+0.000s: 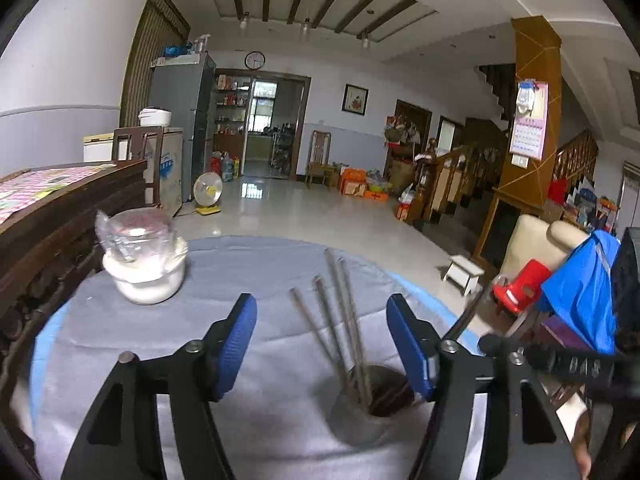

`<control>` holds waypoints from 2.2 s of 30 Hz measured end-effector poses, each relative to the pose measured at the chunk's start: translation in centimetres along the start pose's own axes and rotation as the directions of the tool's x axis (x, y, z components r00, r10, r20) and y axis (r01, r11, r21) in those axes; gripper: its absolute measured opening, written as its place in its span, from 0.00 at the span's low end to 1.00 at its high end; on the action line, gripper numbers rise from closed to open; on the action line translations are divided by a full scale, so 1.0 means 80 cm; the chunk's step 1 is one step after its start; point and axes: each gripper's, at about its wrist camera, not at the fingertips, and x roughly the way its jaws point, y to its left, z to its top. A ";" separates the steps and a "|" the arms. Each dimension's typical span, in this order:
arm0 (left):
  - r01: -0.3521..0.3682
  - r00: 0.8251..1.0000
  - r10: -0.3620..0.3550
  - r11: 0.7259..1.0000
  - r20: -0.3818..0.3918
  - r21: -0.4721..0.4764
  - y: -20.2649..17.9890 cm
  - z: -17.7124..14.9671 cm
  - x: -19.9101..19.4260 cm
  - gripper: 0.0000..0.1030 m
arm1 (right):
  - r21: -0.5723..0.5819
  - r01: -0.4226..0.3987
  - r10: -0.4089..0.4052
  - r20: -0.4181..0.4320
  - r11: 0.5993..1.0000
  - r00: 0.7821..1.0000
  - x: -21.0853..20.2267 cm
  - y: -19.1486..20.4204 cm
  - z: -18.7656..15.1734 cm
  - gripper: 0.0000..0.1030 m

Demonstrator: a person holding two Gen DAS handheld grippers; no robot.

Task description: Organize utensils

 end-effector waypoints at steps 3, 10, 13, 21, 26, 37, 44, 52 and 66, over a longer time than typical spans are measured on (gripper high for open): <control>-0.038 0.999 0.038 0.999 -0.038 0.016 0.016 -0.010 -0.019 0.74 | 0.021 -0.009 0.009 0.008 1.000 1.000 -0.003 0.001 -0.003 0.34; -0.105 0.980 0.117 0.991 -0.160 0.078 0.040 -0.043 -0.049 0.81 | 0.009 -0.027 0.025 0.130 1.000 0.991 -0.044 0.025 -0.022 0.66; -0.135 0.971 0.152 0.986 -0.187 0.098 0.042 -0.057 -0.061 0.81 | -0.018 0.000 0.003 0.156 1.000 0.988 -0.058 0.040 -0.036 0.66; -0.277 0.924 0.293 0.956 -0.246 0.100 0.059 -0.061 -0.093 0.82 | -0.056 0.118 -0.105 0.186 0.991 0.977 -0.082 0.057 -0.070 0.66; -0.312 0.908 0.341 0.938 -0.243 0.151 0.056 -0.064 -0.114 0.82 | -0.108 0.181 -0.162 0.159 0.978 0.974 -0.083 0.065 -0.097 0.66; -0.317 0.921 0.346 0.933 -0.181 0.173 0.034 -0.055 -0.160 0.82 | -0.157 0.228 -0.186 0.242 0.961 0.952 -0.152 0.084 -0.124 0.66; -0.313 0.931 0.343 0.927 -0.127 0.209 0.008 -0.047 -0.194 0.82 | -0.152 0.221 -0.174 0.272 0.963 0.946 -0.195 0.089 -0.138 0.66; -0.324 0.933 0.349 0.919 -0.086 0.224 -0.005 -0.042 -0.221 0.85 | -0.133 0.204 -0.157 0.298 0.970 0.942 -0.225 0.098 -0.154 0.66; -0.328 0.931 0.357 0.912 -0.081 0.247 -0.014 -0.052 -0.240 0.87 | -0.074 0.220 -0.192 0.275 0.973 0.942 -0.213 0.093 -0.177 0.66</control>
